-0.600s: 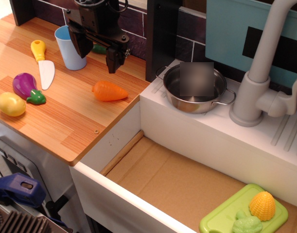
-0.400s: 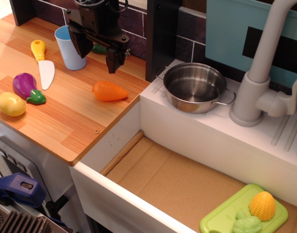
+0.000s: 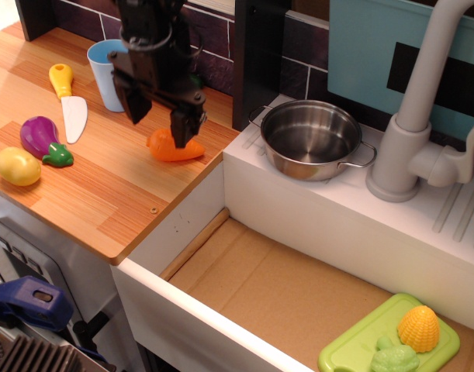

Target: Put carrot in pot or pan

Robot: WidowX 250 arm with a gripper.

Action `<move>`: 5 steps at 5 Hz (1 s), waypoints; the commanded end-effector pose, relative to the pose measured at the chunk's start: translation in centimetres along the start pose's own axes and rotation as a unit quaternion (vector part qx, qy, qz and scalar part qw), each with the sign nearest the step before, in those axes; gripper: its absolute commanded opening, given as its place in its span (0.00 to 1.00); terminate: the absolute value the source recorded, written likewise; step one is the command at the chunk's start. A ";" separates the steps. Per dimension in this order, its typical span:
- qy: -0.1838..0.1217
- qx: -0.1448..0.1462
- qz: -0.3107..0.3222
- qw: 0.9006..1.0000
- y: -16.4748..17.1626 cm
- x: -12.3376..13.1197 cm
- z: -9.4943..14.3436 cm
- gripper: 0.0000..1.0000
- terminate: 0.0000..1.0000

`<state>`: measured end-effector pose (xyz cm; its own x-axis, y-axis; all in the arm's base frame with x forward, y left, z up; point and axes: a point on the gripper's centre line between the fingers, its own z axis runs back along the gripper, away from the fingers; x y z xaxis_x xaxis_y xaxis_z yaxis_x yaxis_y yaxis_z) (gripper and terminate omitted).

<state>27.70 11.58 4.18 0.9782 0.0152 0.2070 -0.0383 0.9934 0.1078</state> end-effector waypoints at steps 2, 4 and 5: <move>-0.024 -0.006 -0.006 1.000 0.9 0.2 -1.6 1.00 0.00; -0.029 0.001 -0.020 0.999 0.6 1.9 -0.6 1.00 0.00; -0.029 -0.016 -0.021 0.999 0.6 2.3 -1.3 1.00 0.00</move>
<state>29.88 11.68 1.91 0.9744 -0.0255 0.2232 0.0138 0.9985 0.0538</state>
